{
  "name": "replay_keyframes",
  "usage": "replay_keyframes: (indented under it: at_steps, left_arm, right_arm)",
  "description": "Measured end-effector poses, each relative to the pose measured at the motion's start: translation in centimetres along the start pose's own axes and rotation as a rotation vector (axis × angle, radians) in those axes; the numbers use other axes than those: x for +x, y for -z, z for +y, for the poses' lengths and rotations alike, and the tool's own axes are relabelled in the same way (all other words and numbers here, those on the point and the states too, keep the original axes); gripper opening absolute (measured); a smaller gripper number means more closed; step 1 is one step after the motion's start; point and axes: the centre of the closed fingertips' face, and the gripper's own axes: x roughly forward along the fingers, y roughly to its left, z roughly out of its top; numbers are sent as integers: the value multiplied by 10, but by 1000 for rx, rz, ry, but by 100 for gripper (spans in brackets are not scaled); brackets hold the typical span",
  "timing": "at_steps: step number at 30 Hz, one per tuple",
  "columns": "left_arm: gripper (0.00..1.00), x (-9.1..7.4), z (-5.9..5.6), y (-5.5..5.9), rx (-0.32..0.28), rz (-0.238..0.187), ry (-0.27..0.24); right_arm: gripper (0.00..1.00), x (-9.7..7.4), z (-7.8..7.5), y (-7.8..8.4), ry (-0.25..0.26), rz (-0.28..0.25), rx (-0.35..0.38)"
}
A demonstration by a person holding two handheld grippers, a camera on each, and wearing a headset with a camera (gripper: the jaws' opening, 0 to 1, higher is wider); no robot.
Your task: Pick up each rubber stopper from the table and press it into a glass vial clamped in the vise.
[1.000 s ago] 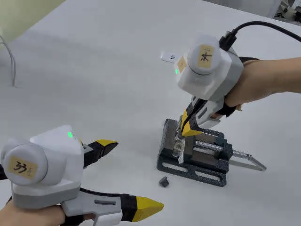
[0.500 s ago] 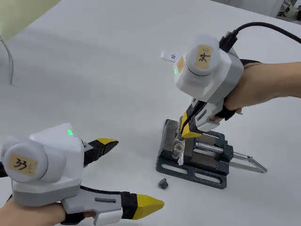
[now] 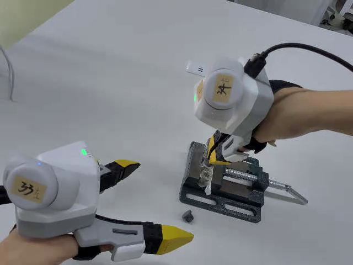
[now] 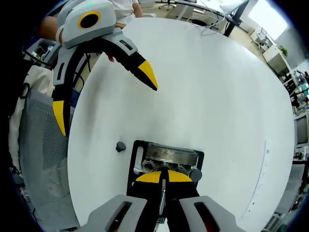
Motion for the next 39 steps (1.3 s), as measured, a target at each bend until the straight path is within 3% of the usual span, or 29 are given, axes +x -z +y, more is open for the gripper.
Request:
replay_keyframes:
  at_steps: [8, 18, 27, 29, 32, 39]
  left_arm:
    - [94, 2, 0, -2, -1, -1, 2]
    - [95, 5, -2, -6, 8, -1, 13]
    - [94, -3, -1, -12, 35, 2, 8]
    - [94, -5, 1, -15, 40, 1, 2]
    - [94, -6, 1, -18, 41, -3, -8]
    - [94, -8, -1, -18, 47, -1, -10]
  right_arm:
    - [0, 2, -4, -1, 17, 7, 38]
    - [0, 3, -3, 0, 72, 74, 11]
    - [0, 1, -4, 2, 25, 1, 98]
    - [0, 0, -2, -1, 41, 5, 58]
    - [0, 0, -2, -1, 51, 8, 56]
    - [0, -2, -5, 0, 33, -56, 102]
